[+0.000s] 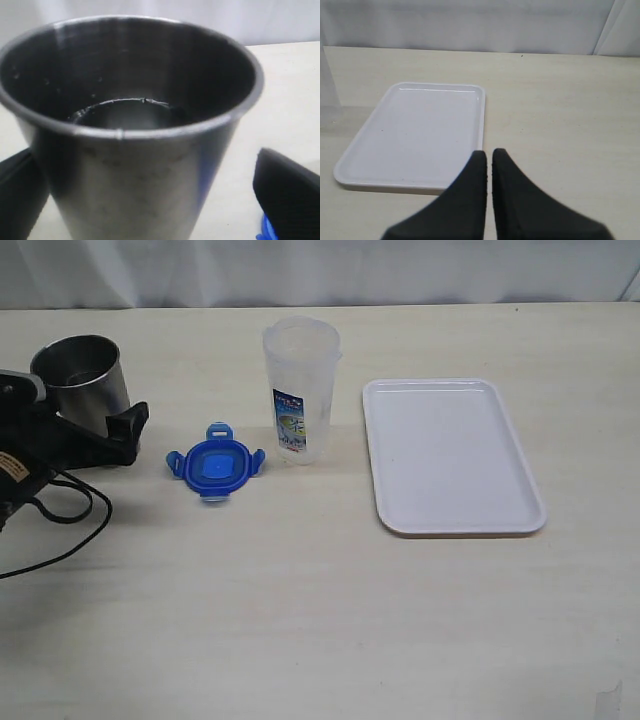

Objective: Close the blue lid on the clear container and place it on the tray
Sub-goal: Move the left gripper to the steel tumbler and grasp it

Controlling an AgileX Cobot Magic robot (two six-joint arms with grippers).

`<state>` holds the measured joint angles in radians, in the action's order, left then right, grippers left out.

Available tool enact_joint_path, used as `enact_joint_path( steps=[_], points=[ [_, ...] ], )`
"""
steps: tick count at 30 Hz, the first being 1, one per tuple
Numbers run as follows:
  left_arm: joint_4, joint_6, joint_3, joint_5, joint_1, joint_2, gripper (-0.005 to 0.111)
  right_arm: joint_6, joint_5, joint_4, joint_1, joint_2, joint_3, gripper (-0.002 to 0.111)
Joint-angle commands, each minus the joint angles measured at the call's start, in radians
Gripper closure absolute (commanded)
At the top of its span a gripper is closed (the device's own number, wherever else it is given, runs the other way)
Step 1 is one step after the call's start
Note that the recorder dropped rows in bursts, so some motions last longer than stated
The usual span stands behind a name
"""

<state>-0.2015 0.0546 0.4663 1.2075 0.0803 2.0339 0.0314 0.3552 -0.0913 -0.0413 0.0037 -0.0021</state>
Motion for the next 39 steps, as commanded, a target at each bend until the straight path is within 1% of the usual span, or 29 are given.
enact_joint_path(
  steps=[1, 9, 22, 35, 36, 37, 39],
  points=[
    [0.014, 0.004, 0.01, 0.014, 0.002, 0.004, 0.002, -0.001, -0.009, 0.001, 0.005, -0.004, 0.002, 0.104],
    [0.013, 0.006, 0.062, 0.014, 0.002, 0.048, 0.002, -0.001, -0.009, 0.001, 0.005, -0.004, 0.002, 0.104],
    [0.022, 0.006, 0.106, 0.014, 0.002, 0.052, 0.002, -0.001, -0.009, 0.001, 0.005, -0.004, 0.002, 0.104],
    [0.03, 0.006, 0.106, 0.014, 0.002, 0.052, 0.002, -0.001, -0.009, 0.001, 0.005, -0.004, 0.002, 0.104],
    [0.03, 0.006, 0.106, 0.014, 0.002, 0.052, 0.004, -0.001, -0.009, 0.001, 0.005, -0.004, 0.002, 0.104],
    [0.03, 0.006, 0.106, 0.014, 0.002, 0.052, 0.013, -0.001, -0.009, 0.001, 0.005, -0.004, 0.002, 0.104],
    [0.021, 0.006, 0.106, 0.014, 0.002, 0.052, 0.046, -0.001, -0.009, 0.001, 0.005, -0.004, 0.002, 0.104]
  ],
)
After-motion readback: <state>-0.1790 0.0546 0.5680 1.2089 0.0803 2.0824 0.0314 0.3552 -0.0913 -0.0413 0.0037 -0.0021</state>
